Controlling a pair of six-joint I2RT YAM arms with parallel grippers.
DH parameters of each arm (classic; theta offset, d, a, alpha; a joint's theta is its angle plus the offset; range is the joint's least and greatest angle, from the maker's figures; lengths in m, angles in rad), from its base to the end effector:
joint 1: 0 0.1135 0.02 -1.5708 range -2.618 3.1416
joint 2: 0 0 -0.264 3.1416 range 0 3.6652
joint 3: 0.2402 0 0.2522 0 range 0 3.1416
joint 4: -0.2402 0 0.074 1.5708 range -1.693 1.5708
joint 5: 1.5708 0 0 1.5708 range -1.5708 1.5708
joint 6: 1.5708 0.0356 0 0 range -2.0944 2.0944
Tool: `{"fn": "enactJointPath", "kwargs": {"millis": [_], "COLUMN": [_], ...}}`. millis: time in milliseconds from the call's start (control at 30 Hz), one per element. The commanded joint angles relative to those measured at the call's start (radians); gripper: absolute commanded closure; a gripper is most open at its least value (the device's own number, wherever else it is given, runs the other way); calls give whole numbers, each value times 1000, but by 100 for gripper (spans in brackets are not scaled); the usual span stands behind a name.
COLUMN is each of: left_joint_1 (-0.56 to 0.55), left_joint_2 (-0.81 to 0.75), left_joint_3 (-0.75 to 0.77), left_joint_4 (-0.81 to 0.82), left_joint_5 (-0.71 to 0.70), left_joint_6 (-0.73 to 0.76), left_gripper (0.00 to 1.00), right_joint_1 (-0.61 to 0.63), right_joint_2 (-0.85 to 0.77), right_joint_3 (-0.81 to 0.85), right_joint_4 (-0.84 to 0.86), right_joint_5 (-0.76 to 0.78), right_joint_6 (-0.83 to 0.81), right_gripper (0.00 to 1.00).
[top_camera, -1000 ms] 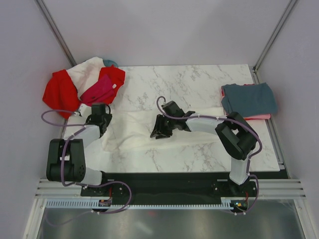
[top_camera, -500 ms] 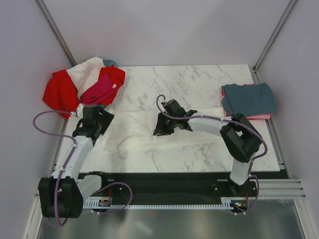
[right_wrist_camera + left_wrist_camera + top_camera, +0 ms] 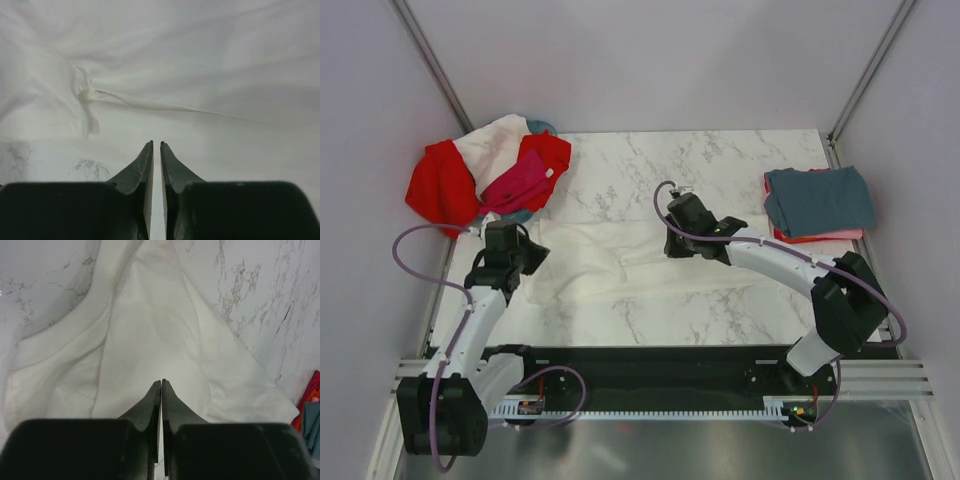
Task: Fold and stack the t-shirts
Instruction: Fold the tshirt
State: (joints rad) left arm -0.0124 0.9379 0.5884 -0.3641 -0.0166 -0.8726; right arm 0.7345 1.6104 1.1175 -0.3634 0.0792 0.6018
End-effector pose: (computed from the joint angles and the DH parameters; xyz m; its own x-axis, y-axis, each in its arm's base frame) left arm 0.1974 -0.0019 0.2271 -0.4206 -0.7607 -0.4943 -0.5014 0.6490 -0.5721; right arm 0.2590 0.2301 0.2315 -0.8186 0.0212 -0.5740 -0.2016 0.9251 0.3217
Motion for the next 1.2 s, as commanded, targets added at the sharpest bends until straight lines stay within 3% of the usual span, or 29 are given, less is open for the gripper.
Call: {"fn": "enactJointPath", "kwargs": {"millis": [0,67,100,500,733,1000,1167], "left_joint_1": [5,6,5,-132,-158,-242,-291], "left_joint_2": [65,104,146,501,709,946,1032], "left_joint_3": [10,27,31,205,332,539,654], "left_joint_4": [88,120,131,189,174,45,31], "left_joint_5": [7,12,12,-128,-146,-209,-224], "left_joint_6": [21,1,-6,-94,-100,-28,15], "left_gripper": [94,98,98,98,98,98,98], "right_joint_1": [-46,-67,-90,-225,-241,-233,-114], "right_joint_2": [-104,-132,-157,-201,-81,-38,-56], "right_joint_3": [-76,-102,-125,-274,-298,-344,-386], "right_joint_4": [-58,-72,-87,-158,-141,-120,-123], "right_joint_5": [129,152,180,392,390,312,275], "right_joint_6": [-23,-20,-16,92,124,138,188], "right_gripper": [84,99,100,100,100,100,100]}}
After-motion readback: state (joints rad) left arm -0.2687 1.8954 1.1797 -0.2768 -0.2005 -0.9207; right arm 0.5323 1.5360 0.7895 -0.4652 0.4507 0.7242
